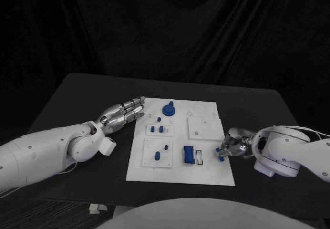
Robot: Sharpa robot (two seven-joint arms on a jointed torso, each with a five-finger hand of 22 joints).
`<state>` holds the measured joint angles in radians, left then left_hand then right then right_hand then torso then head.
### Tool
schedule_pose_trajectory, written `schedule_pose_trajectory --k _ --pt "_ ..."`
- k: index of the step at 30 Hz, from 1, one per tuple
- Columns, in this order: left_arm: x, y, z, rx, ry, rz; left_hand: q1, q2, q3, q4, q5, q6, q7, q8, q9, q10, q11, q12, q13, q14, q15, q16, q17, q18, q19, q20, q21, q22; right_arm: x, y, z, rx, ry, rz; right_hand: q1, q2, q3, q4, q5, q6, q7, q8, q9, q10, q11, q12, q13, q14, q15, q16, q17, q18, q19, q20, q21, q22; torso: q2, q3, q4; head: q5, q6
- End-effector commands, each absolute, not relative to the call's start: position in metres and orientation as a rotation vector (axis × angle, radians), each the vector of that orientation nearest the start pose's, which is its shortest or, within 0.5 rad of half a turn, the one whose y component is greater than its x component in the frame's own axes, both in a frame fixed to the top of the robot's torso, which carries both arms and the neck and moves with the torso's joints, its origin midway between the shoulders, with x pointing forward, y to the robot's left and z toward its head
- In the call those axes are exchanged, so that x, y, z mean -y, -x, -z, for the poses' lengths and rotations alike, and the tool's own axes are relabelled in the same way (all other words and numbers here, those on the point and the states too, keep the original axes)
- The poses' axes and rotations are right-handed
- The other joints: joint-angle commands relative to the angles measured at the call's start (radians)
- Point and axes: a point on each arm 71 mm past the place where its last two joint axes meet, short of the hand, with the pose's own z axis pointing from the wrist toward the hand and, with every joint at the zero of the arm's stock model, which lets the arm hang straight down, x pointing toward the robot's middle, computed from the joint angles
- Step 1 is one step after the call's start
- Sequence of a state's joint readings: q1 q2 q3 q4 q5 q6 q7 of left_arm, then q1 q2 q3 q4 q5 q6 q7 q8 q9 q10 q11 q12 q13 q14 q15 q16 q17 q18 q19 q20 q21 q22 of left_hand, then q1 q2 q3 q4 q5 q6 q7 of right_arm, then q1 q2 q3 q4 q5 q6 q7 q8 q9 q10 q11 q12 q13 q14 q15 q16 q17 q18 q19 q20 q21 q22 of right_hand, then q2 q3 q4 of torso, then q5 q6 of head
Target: Assemble the parts on the task board
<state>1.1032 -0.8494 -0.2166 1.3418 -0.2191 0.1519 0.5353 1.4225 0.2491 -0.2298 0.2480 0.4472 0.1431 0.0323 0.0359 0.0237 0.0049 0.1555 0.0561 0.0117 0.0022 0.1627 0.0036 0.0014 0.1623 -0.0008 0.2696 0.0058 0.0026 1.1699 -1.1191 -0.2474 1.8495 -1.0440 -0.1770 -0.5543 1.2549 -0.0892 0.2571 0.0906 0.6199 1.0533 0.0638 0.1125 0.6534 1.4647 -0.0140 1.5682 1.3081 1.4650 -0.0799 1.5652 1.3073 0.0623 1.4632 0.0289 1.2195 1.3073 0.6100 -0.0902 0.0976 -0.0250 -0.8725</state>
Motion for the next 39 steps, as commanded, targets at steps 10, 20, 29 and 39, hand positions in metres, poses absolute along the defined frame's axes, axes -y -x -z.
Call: schedule_pose_trajectory --k 10,20,29,39 --pt "-0.24 -0.453 0.284 -1.78 0.888 1.739 0.01 0.0 -0.001 -0.004 0.002 0.0 -0.002 0.003 0.002 0.0 0.009 0.009 0.002 -0.002 0.003 -0.004 -0.001 0.016 0.003 0.007 -0.004 0.002 0.254 -0.365 0.271 -2.413 -0.791 -0.465 -0.023 0.006 0.051 -0.04 -0.029 0.017 -0.002 0.001 -0.021 0.106 0.001 0.003 0.263 0.106 0.004 0.006 0.263 0.01 0.001 0.004 -0.005 0.167 0.0 -0.0006 0.0014 -0.005 0.0" --pt "-0.238 -0.453 0.284 -1.783 0.886 1.744 0.009 -0.001 -0.001 -0.004 0.002 -0.001 -0.002 0.003 0.001 0.0 0.012 0.011 0.002 -0.002 0.003 -0.004 -0.001 0.016 0.003 0.007 -0.004 0.002 0.243 -0.369 0.276 -2.445 -0.779 -0.482 -0.035 0.009 0.051 -0.041 -0.056 0.023 -0.004 0.002 -0.034 0.106 -0.001 0.003 0.263 0.106 0.003 0.006 0.263 0.011 0.0 0.003 -0.007 0.167 0.001 0.0004 -0.0018 -0.003 0.0" --pt "-0.241 -0.453 0.285 -1.785 0.889 1.738 0.009 -0.001 -0.001 -0.004 0.002 -0.002 -0.002 0.003 0.001 0.0 0.013 0.011 0.002 -0.002 0.004 -0.004 -0.001 0.016 0.003 0.007 -0.004 0.002 0.237 -0.372 0.28 -2.457 -0.767 -0.487 -0.042 0.012 0.049 -0.041 -0.077 0.025 -0.005 0.003 -0.041 0.106 -0.002 0.003 0.263 0.106 0.002 0.005 0.263 0.012 -0.001 0.002 -0.012 0.165 0.001 0.0002 -0.0005 -0.006 0.0" --pt "-0.241 -0.453 0.285 -1.783 0.889 1.738 0.009 -0.001 -0.001 -0.004 0.002 -0.001 -0.002 0.003 0.001 0.0 0.014 0.011 0.002 -0.002 0.004 -0.004 -0.001 0.016 0.003 0.007 -0.004 0.002 0.229 -0.372 0.287 -2.501 -0.739 -0.483 -0.056 0.015 0.042 -0.036 -0.103 0.028 -0.008 0.008 -0.045 0.106 -0.004 0.003 0.263 0.105 0.0 0.004 0.258 0.013 -0.003 0.001 -0.018 0.164 0.0 -0.0003 -0.0015 -0.003 0.0"
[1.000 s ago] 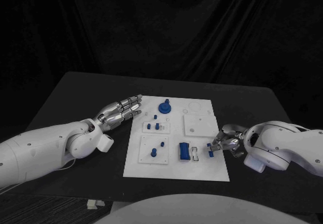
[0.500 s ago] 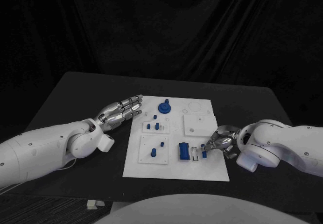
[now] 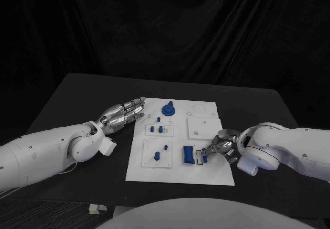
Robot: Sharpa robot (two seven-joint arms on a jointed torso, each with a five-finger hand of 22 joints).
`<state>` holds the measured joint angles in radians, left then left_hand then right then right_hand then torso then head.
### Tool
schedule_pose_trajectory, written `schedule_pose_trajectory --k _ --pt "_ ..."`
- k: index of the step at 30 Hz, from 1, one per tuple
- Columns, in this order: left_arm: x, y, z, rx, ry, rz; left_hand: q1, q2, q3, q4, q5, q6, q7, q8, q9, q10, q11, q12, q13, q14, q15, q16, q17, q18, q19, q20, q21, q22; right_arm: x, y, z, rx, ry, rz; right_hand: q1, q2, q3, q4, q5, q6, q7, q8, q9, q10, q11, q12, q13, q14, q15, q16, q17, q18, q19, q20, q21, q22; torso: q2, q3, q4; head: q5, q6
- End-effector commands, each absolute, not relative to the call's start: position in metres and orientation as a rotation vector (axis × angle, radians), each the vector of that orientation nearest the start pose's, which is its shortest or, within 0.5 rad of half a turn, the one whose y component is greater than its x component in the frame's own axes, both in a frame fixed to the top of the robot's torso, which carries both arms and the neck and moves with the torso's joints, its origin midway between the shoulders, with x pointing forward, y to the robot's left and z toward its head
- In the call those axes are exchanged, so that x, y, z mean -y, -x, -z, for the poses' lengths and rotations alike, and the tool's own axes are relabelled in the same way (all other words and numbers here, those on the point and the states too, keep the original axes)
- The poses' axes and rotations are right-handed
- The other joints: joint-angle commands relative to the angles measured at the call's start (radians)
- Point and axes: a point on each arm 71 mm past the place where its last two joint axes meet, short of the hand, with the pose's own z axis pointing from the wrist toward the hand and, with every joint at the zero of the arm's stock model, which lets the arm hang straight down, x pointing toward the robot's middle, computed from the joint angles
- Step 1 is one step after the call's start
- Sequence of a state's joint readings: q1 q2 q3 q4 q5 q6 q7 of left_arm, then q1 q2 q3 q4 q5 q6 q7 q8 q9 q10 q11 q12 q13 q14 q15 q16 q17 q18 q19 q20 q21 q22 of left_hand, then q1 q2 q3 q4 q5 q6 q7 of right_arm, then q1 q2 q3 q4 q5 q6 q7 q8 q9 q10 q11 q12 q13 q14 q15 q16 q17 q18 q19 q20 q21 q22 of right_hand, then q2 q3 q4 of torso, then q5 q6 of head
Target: Assemble the parts on the task board
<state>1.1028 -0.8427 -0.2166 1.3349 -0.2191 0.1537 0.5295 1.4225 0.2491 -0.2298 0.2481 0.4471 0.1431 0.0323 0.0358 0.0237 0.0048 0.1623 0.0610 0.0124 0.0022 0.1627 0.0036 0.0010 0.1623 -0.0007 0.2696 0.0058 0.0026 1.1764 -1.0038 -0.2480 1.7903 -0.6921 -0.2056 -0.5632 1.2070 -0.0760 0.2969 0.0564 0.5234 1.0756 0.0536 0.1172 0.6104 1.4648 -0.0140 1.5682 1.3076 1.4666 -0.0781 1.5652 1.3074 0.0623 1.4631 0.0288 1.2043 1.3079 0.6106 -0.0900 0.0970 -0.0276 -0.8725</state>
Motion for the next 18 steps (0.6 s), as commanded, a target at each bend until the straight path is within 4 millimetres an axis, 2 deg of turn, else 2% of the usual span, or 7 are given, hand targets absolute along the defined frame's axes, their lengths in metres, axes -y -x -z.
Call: schedule_pose_trajectory --k 1,8,16,18 --pt "-0.2418 -0.453 0.2846 -1.782 0.889 1.738 0.009 -0.001 -0.001 -0.004 0.002 -0.001 -0.002 0.003 0.001 0.001 0.007 0.006 0.002 -0.002 0.004 -0.004 -0.001 0.016 0.003 0.007 -0.004 0.002 0.2285 -0.3716 0.2873 -2.506 -0.737 -0.481 -0.009 0.003 0.001 -0.002 -0.01 0.006 0.002 0.004 -0.003 0.106 -0.004 0.003 0.263 0.103 -0.002 0.003 0.258 0.013 -0.003 0.001 -0.003 0.163 0.0 -0.0006 -0.0011 -0.001 0.0" --pt "-0.2421 -0.453 0.2846 -1.782 0.89 1.737 0.008 -0.001 -0.002 -0.004 0.002 -0.002 -0.002 0.003 0.001 0.001 0.008 0.006 0.001 -0.002 0.004 -0.004 -0.001 0.016 0.003 0.007 -0.004 0.002 0.2256 -0.3708 0.2903 -2.534 -0.72 -0.476 -0.018 0.005 -0.005 0.0 -0.045 -0.001 0.003 0.004 -0.01 0.106 -0.003 0.003 0.263 0.102 -0.001 0.002 0.255 0.015 -0.007 0.001 -0.013 0.16 0.0 -0.0004 -0.0003 0.002 0.0" --pt "-0.2417 -0.4532 0.2848 -1.781 0.889 1.738 0.008 -0.001 -0.002 -0.004 0.002 -0.002 -0.003 0.003 0.001 0.001 0.008 0.006 0.001 -0.002 0.005 -0.004 -0.001 0.016 0.002 0.007 -0.004 0.001 0.2225 -0.3707 0.2916 -2.552 -0.703 -0.479 -0.032 0.009 -0.019 0.005 -0.112 -0.004 0.003 0.013 -0.012 0.106 -0.003 0.003 0.263 0.102 -0.001 0.002 0.255 0.017 -0.01 0.001 -0.023 0.158 -0.001 -0.0002 -0.0009 0.002 0.0" --pt "-0.2416 -0.4532 0.2848 -1.781 0.889 1.738 0.008 -0.001 -0.002 -0.004 0.002 -0.002 -0.004 0.003 0.001 0.001 0.008 0.005 0.001 -0.002 0.005 -0.004 -0.001 0.016 0.002 0.007 -0.004 0.001 0.222 -0.371 0.2916 -2.55 -0.703 -0.482 -0.033 0.009 -0.02 0.005 -0.115 -0.004 0.003 0.013 -0.012 0.106 -0.003 0.003 0.263 0.102 -0.001 0.002 0.254 0.017 -0.01 0.001 -0.026 0.157 -0.001 -0.0001 -0.0001 0.001 0.0"
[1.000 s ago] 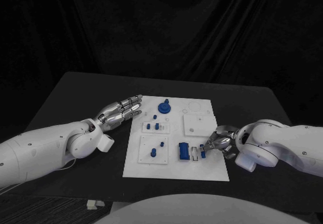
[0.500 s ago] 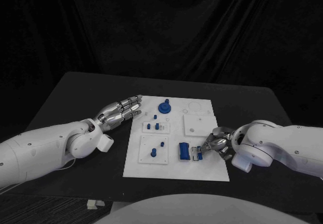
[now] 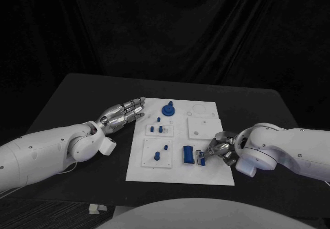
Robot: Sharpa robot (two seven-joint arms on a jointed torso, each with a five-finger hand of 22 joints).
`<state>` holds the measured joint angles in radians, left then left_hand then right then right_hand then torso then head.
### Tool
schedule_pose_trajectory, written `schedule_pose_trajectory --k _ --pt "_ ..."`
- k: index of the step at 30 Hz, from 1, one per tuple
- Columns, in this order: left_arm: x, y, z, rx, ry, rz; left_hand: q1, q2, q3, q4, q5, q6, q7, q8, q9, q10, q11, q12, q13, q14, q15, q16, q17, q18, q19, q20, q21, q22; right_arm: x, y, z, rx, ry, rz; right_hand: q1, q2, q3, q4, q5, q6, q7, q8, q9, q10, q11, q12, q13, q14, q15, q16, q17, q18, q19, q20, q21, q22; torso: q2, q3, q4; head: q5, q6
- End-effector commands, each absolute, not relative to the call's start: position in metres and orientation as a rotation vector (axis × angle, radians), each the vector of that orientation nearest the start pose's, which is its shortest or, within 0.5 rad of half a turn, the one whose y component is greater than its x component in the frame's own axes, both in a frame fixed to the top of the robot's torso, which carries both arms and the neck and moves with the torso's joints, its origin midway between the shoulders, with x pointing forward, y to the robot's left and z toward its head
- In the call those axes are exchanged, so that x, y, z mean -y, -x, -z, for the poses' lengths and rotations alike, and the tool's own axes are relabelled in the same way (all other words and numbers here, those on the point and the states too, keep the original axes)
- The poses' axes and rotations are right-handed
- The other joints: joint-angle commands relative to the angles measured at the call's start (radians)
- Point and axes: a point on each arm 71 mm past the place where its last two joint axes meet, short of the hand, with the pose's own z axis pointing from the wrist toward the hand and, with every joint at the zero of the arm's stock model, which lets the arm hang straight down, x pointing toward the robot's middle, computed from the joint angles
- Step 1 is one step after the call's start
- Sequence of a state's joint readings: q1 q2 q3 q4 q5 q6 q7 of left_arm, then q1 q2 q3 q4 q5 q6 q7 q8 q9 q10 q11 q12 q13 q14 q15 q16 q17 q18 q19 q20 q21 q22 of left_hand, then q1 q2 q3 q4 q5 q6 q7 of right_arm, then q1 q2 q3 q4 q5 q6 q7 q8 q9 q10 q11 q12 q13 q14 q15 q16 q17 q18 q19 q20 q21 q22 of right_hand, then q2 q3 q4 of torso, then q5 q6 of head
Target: Assemble the parts on the task board
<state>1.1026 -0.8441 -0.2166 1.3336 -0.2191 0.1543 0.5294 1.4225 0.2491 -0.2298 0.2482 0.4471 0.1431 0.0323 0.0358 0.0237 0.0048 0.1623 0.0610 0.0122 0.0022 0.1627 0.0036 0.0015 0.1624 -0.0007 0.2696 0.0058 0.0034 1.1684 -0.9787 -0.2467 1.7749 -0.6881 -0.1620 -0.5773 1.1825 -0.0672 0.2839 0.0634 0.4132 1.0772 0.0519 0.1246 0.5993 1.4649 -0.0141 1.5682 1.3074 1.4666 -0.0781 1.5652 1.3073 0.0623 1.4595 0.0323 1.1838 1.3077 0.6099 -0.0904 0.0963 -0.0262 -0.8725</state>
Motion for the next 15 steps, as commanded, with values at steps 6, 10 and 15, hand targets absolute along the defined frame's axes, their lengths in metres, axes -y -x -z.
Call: schedule_pose_trajectory --k 6,10,15 --pt "-0.2415 -0.4531 0.2849 -1.782 0.889 1.739 0.008 -0.001 -0.002 -0.004 0.002 -0.002 -0.004 0.003 0.001 0.001 0.008 0.005 0.001 -0.002 0.005 -0.004 -0.001 0.016 0.002 0.007 -0.004 0.0 0.2208 -0.3726 0.2909 -2.528 -0.695 -0.488 -0.008 0.002 -0.006 -0.001 -0.005 -0.005 0.004 0.006 -0.001 0.106 -0.003 0.003 0.263 0.102 -0.001 0.002 0.253 0.018 -0.009 -0.002 -0.012 0.155 0.0 0.0001 -0.0002 0.001 0.0" --pt "-0.2413 -0.453 0.2849 -1.782 0.889 1.739 0.008 -0.001 -0.002 -0.004 0.002 -0.002 -0.004 0.003 0.001 0.001 0.008 0.005 0.001 -0.002 0.006 -0.004 -0.001 0.016 0.002 0.007 -0.004 0.001 0.2203 -0.3733 0.2904 -2.516 -0.687 -0.491 -0.011 0.004 -0.007 0.001 -0.006 -0.004 0.004 0.008 -0.001 0.106 -0.003 0.003 0.263 0.102 -0.001 0.001 0.25 0.02 -0.011 -0.002 -0.019 0.154 0.001 -0.0001 -0.0001 0.0 0.0" --pt "-0.2415 -0.4529 0.2849 -1.783 0.89 1.739 0.008 -0.001 -0.002 -0.004 0.002 -0.002 -0.004 0.003 0.001 0.001 0.008 0.005 0.001 -0.002 0.006 -0.004 -0.001 0.016 0.002 0.007 -0.004 0.001 0.2195 -0.374 0.2899 -2.504 -0.681 -0.496 -0.019 0.006 -0.012 0.006 -0.014 -0.002 0.003 0.013 0.0 0.106 -0.004 0.003 0.263 0.102 -0.001 0.001 0.251 0.021 -0.013 -0.002 -0.023 0.152 0.001 0.0003 -0.0001 0.002 0.0"
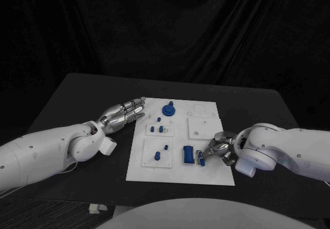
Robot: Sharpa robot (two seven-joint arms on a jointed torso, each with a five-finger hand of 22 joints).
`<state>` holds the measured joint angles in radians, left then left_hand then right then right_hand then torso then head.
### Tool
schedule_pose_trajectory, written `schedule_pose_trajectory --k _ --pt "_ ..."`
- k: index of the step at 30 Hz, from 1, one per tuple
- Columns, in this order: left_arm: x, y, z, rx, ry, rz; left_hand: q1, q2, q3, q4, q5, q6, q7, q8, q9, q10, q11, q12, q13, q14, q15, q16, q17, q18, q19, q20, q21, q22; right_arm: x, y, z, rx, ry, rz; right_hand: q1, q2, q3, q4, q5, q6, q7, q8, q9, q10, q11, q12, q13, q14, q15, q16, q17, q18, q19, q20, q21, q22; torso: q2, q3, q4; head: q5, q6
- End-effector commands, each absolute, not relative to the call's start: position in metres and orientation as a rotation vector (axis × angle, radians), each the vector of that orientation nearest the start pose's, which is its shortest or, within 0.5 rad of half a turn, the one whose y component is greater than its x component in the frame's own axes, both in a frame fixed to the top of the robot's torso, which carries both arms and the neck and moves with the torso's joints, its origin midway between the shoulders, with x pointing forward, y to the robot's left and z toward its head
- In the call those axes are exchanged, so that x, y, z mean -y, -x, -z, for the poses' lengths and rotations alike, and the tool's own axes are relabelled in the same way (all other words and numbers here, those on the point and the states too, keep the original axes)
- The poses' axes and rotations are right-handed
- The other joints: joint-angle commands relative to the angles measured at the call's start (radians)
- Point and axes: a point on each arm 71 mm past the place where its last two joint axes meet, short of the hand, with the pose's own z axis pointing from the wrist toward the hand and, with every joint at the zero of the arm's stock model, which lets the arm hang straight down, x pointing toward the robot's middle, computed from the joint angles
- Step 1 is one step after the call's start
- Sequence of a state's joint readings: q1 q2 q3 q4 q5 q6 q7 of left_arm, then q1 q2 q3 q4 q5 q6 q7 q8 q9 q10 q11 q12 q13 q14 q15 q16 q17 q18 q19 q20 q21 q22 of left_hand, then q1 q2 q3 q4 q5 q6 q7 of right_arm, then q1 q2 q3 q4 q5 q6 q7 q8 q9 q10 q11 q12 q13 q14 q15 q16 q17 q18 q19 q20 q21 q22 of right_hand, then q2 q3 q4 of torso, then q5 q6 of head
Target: Assemble the parts on the task board
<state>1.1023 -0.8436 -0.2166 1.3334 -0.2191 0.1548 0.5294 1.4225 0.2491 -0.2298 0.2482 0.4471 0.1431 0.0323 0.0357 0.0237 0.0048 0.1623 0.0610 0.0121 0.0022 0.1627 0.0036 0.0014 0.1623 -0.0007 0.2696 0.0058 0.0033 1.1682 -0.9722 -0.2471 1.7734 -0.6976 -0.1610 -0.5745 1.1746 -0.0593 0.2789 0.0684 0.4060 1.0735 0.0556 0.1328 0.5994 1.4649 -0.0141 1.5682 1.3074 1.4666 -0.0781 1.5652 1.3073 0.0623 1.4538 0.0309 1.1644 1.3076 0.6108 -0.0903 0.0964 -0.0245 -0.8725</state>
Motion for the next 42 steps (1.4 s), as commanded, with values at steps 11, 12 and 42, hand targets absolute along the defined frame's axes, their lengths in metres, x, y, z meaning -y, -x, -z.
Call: schedule_pose_trajectory --k 11,12,42 --pt "-0.2411 -0.4526 0.2852 -1.788 0.891 1.738 0.008 -0.001 -0.002 -0.004 0.002 -0.002 -0.005 0.003 0.001 0.0 0.008 0.005 0.001 -0.002 0.007 -0.004 -0.001 0.016 0.003 0.008 -0.004 0.001 0.2186 -0.3751 0.2885 -2.477 -0.69 -0.508 -0.012 -0.002 -0.009 0.001 -0.01 0.005 -0.002 0.009 0.001 0.106 -0.005 0.003 0.263 0.102 -0.002 0.001 0.252 0.022 -0.01 -0.001 -0.013 0.15 0.0 0.0 -0.0007 0.001 0.0" --pt "-0.241 -0.4525 0.2852 -1.788 0.891 1.738 0.008 -0.001 -0.002 -0.004 0.002 -0.002 -0.005 0.003 0.001 0.0 0.008 0.005 0.001 -0.002 0.007 -0.004 -0.001 0.016 0.003 0.008 -0.004 0.001 0.2185 -0.3752 0.2884 -2.474 -0.691 -0.509 -0.014 -0.002 -0.011 0.002 -0.013 0.006 -0.003 0.012 0.002 0.106 -0.006 0.003 0.263 0.102 -0.002 0.001 0.252 0.022 -0.01 -0.001 -0.013 0.15 0.0 0.0 -0.0008 0.001 0.0" --pt "-0.2398 -0.4525 0.2862 -1.799 0.893 1.738 0.01 0.001 0.0 -0.007 0.007 -0.002 -0.005 0.002 0.001 0.0 0.007 0.004 0.001 -0.002 0.013 -0.004 -0.001 0.015 0.003 0.01 -0.004 0.002 0.2192 -0.3752 0.289 -2.493 -0.653 -0.499 -0.092 -0.021 -0.143 0.055 -0.287 -0.03 -0.001 0.096 0.03 0.106 -0.004 0.003 0.263 0.104 -0.001 0.006 0.263 0.022 -0.007 -0.001 -0.018 0.151 -0.001 0.0006 -0.0003 0.003 0.0"
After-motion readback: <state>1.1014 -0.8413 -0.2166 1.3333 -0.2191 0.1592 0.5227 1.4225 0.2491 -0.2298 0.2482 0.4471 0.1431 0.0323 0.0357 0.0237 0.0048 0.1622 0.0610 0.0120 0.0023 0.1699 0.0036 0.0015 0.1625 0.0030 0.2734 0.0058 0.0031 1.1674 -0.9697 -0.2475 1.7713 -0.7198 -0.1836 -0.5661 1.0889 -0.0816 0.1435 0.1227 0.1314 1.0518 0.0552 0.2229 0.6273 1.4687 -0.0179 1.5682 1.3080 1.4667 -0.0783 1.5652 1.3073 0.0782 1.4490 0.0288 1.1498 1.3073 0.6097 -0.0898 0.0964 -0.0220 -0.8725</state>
